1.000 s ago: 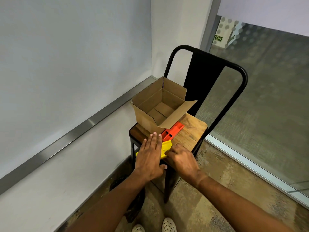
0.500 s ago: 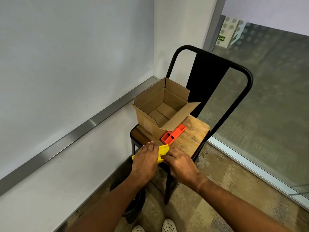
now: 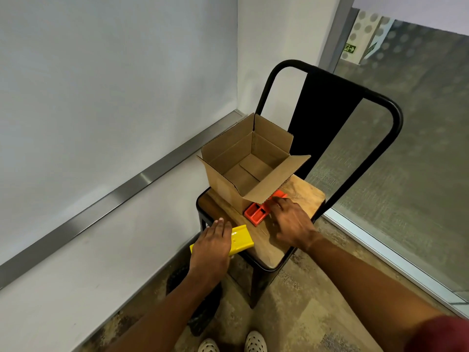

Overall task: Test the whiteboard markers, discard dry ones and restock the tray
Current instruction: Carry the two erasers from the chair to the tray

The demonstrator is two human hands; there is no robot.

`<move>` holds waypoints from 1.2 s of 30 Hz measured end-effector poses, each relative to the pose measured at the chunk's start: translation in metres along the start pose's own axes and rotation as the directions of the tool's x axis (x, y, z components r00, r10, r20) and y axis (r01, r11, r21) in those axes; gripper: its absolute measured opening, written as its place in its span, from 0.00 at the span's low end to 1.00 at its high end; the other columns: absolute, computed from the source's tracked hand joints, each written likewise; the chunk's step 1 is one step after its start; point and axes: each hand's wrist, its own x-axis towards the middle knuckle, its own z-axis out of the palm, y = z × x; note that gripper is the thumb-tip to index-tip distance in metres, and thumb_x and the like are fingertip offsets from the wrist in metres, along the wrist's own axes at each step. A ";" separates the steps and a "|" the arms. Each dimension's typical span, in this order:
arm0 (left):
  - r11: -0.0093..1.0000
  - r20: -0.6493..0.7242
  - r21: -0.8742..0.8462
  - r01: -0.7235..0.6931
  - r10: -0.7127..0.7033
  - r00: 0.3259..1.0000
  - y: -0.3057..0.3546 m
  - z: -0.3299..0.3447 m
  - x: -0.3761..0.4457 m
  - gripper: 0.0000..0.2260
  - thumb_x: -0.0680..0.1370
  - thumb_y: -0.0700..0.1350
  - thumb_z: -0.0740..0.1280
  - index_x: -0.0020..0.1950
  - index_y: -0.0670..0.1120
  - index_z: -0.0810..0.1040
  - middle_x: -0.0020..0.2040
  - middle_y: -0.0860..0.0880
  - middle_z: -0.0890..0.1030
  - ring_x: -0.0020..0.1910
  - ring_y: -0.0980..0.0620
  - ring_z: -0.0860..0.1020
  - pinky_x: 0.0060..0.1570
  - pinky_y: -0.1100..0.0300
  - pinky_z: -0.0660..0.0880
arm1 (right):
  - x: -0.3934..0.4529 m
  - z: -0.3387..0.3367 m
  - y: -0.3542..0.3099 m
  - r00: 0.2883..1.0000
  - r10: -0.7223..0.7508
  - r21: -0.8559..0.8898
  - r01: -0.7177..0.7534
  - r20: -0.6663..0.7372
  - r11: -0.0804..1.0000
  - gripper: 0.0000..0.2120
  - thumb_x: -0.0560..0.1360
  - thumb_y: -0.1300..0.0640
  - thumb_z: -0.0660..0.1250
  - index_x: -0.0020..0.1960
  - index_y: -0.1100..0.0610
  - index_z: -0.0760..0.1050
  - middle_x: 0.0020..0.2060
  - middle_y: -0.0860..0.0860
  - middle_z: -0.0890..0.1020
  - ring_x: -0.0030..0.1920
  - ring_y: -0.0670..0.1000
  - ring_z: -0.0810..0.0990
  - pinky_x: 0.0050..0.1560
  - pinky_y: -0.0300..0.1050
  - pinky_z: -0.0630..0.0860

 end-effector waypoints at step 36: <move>0.992 0.002 0.053 0.113 -0.113 0.994 0.012 0.003 -0.012 0.41 0.58 0.54 0.81 0.67 0.42 0.72 0.65 0.40 0.75 0.62 0.42 0.75 0.60 0.50 0.71 | 0.020 0.028 -0.005 0.991 -0.131 0.001 0.131 -0.039 0.991 0.30 0.69 0.44 0.69 0.67 0.55 0.67 0.60 0.56 0.75 0.60 0.58 0.72 0.65 0.54 0.67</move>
